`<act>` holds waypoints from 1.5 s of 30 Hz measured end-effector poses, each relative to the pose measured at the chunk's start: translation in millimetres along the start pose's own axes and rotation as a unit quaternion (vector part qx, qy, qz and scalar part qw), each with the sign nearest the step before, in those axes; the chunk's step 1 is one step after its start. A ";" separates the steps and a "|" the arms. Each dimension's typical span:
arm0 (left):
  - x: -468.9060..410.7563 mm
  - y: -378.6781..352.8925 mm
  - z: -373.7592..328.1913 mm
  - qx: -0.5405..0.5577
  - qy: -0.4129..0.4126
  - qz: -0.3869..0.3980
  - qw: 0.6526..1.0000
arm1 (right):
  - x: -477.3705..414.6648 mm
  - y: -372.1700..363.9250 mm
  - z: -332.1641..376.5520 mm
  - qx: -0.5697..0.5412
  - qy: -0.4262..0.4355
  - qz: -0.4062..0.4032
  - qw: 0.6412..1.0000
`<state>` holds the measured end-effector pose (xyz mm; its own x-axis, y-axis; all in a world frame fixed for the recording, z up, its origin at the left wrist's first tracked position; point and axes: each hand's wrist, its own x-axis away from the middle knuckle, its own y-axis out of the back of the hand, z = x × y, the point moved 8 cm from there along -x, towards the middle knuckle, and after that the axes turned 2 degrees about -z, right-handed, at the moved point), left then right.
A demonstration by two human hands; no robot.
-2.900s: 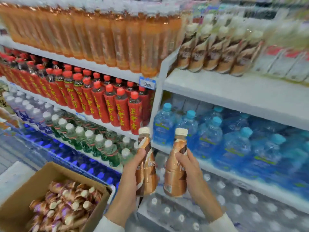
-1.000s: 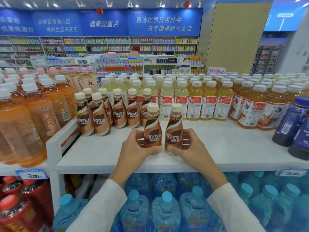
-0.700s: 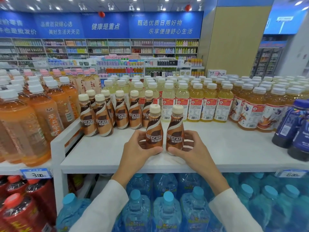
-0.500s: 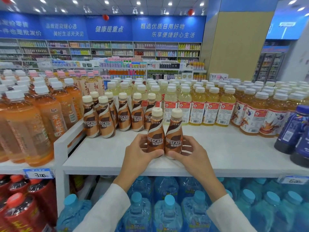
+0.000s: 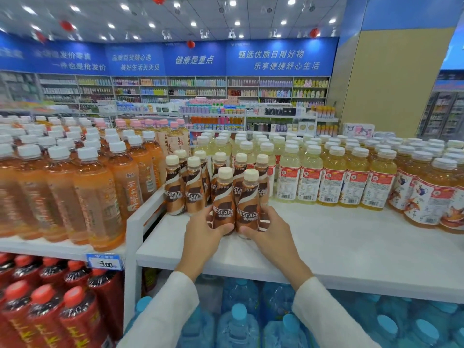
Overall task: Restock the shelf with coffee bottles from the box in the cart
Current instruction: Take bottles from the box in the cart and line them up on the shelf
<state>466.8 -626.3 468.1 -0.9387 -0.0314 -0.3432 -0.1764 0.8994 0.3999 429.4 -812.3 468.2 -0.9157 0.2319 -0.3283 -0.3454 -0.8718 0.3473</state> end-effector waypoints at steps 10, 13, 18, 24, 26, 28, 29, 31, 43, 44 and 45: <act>-22.1 0.4 17.4 -0.033 0.056 -0.113 0.992 | -37.4 -31.0 -5.1 0.013 -0.004 -0.012 1.000; -26.8 -1.8 18.3 -0.038 0.054 -0.119 0.991 | -41.1 -34.3 -4.9 0.017 -0.001 -0.015 1.000; -32.6 -3.4 19.7 -0.028 0.063 -0.125 0.990 | -47.4 -37.3 -5.2 0.015 0.000 -0.019 1.000; -36.6 -3.8 21.1 -0.025 0.068 -0.128 0.989 | -54.5 -39.4 -11.0 0.026 0.001 -0.029 0.999; -37.4 -3.1 20.2 -0.030 0.067 -0.131 0.989 | -55.9 -40.6 -12.0 0.026 0.002 -0.032 0.999; -38.4 -2.9 19.9 -0.031 0.068 -0.133 0.988 | -57.3 -41.3 -12.6 0.026 0.003 -0.035 0.999; -39.1 -3.3 20.7 -0.030 0.068 -0.133 0.988 | -57.9 -41.6 -12.5 0.026 0.004 -0.035 0.999; -39.1 -3.7 20.8 -0.027 0.066 -0.131 0.989 | -58.3 -41.9 -12.6 0.022 0.005 -0.032 0.999; -37.6 -2.8 18.6 -0.045 0.055 -0.138 0.988 | -60.9 -47.6 -20.2 0.045 0.017 -0.042 0.998; -37.5 -2.8 18.1 -0.048 0.053 -0.139 0.988 | -60.7 -47.6 -20.4 0.044 0.017 -0.041 0.998; -37.5 -2.9 17.9 -0.051 0.051 -0.140 0.987 | -60.7 -48.0 -20.7 0.046 0.014 -0.040 0.998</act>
<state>507.9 -619.9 464.6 -0.8728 -0.3219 -0.3670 -0.4577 0.8008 0.3862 505.8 -793.4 453.2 -0.8788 0.2859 -0.3821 -0.4357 -0.8075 0.3977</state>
